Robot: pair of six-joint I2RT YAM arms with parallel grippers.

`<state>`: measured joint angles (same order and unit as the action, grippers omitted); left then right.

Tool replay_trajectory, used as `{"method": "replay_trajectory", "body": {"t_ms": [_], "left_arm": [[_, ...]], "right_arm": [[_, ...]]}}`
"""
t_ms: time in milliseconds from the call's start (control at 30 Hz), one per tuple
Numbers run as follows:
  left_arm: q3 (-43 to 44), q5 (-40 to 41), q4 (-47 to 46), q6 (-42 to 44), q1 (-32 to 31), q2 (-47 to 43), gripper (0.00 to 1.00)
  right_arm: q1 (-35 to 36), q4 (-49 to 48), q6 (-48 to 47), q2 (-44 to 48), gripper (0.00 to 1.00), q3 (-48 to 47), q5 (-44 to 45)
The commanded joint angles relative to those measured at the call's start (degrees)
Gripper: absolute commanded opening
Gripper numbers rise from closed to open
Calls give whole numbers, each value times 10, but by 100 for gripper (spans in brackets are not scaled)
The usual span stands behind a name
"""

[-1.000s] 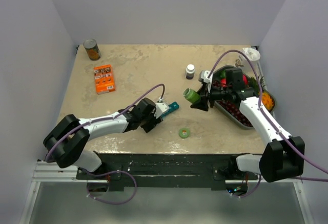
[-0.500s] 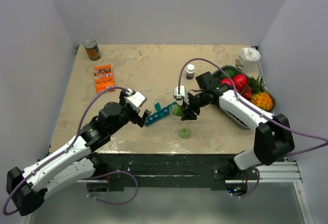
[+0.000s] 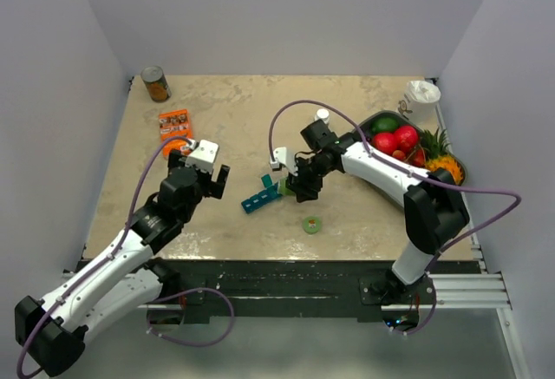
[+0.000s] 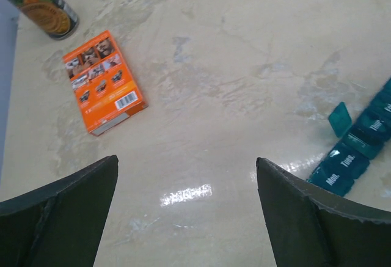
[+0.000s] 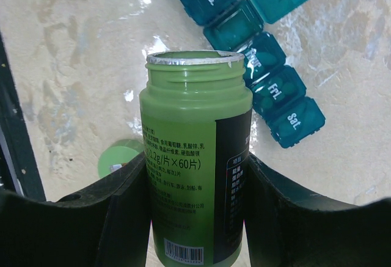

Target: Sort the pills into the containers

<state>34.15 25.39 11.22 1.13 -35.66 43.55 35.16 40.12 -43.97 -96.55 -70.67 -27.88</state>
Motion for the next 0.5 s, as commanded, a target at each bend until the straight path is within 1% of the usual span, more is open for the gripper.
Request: {"method": "replay_trajectory", "body": {"t_ms": [0, 300, 467], "left_arm": [[11, 58, 1, -29, 14, -11, 99], [10, 63, 1, -31, 23, -29, 99], [8, 64, 1, -30, 25, -36, 99]], "right_arm": [[11, 13, 26, -23, 0, -46, 46], [36, 33, 31, -62, 0, -75, 95], [47, 49, 33, -84, 0, -99, 106]]}}
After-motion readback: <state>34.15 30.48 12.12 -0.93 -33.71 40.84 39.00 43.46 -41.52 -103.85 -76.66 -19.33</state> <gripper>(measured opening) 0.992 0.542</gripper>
